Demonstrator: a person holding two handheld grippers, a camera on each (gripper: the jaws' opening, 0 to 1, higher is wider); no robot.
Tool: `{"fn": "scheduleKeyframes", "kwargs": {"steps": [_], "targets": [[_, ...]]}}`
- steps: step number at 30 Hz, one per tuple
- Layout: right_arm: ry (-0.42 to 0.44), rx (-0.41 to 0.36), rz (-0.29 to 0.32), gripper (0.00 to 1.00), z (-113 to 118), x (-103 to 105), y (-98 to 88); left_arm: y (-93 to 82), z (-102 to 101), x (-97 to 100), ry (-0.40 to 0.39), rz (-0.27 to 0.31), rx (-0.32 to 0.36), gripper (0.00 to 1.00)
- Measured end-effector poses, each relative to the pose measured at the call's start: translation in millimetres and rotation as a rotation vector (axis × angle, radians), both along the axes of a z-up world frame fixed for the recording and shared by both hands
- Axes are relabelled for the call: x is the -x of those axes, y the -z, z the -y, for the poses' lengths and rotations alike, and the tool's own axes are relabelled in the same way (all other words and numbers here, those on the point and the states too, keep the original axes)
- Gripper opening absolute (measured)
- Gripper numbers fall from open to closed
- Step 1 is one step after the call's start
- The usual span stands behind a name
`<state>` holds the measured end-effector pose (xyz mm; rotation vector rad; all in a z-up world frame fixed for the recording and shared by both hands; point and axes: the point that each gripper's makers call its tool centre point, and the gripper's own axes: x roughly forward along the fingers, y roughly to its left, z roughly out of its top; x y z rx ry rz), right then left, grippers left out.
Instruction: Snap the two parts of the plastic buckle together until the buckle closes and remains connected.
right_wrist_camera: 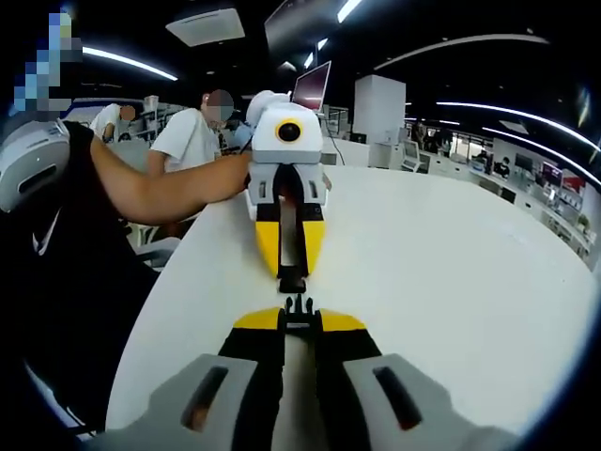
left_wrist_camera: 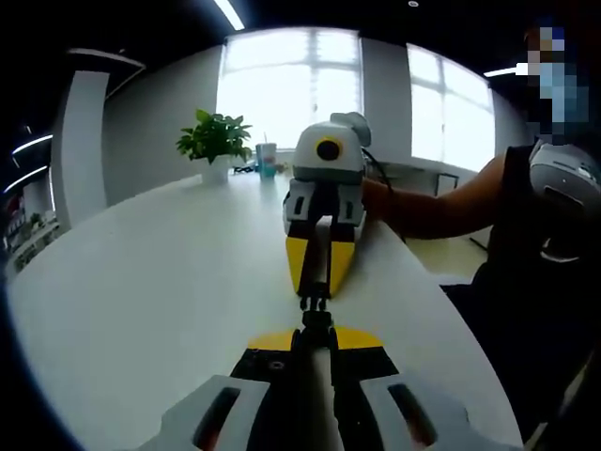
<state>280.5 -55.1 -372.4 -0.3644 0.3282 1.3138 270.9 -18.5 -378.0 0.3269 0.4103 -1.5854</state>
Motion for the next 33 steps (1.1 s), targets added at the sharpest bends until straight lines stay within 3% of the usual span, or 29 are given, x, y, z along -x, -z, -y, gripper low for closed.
{"fn": "scheduleKeyframes", "kwargs": {"steps": [33], "targets": [[-0.012,0.001,0.006,0.10,-3.1,1.4,-0.2,0.6,3.1,-1.7,-0.001,-0.007,0.003,0.11]]}}
